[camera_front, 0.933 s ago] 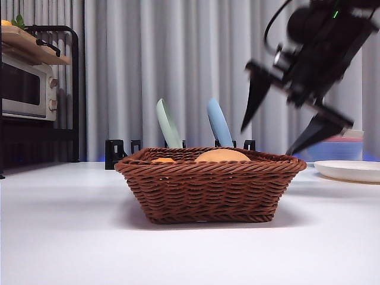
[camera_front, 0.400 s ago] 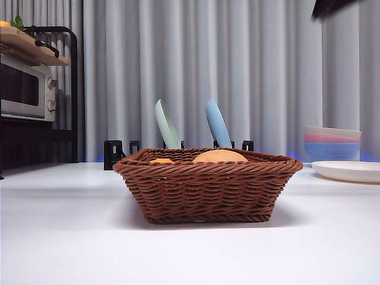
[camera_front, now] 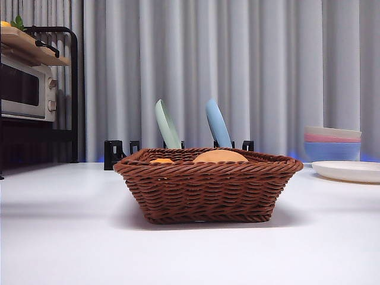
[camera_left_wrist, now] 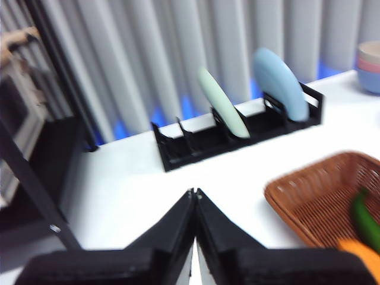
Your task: Pick up the basket,pick up the corn from the table,pick up the potato from the table,pick up the cucumber from the table,put all items into the basket
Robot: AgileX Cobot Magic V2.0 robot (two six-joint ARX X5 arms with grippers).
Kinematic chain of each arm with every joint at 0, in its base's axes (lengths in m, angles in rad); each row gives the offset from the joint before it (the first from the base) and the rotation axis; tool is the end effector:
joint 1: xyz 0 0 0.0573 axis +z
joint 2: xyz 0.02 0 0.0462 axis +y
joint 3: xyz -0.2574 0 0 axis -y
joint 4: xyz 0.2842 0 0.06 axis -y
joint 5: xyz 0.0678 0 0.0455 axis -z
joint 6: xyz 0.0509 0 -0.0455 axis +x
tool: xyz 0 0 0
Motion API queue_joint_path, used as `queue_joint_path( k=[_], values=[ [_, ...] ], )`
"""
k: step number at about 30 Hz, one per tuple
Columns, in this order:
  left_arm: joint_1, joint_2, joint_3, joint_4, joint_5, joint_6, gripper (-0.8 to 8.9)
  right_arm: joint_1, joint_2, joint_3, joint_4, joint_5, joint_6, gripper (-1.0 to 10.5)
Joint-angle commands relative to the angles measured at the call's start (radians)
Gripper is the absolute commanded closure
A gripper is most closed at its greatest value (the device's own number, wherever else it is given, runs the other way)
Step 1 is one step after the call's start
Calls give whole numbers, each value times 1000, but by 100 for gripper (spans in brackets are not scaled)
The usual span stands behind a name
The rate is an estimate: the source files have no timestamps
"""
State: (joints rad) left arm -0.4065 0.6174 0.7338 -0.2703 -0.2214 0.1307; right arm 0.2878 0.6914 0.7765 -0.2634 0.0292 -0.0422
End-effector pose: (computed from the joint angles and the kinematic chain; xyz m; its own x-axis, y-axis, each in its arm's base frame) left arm 0.1895 -0.0694 0.3271 0.9723 -0.1795 -0.1496 0.2032 0.9656 0.1622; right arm 0.2081 0.0600 0.3305 0.9516 0.2512 -0.1773 -0.2631 0.9636 -0.0467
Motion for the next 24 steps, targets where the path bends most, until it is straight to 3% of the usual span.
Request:
queue_joint_path(
  k=[1, 6, 20, 24],
  values=[
    [2, -73, -82, 14, 29, -3, 821, 2, -103, -104, 10, 6, -11, 963],
    [2, -120, -119, -1, 42, -60, 818, 2, -187, -140, -75, 8, 83, 959],
    [2, -116, -119, -110, 42, -59, 817, 2, -181, -140, -87, 3, 82, 946],
    [9, -135, -119, -136, 29, 23, 817, 2, -181, -140, -87, 4, 82, 946]
  ],
)
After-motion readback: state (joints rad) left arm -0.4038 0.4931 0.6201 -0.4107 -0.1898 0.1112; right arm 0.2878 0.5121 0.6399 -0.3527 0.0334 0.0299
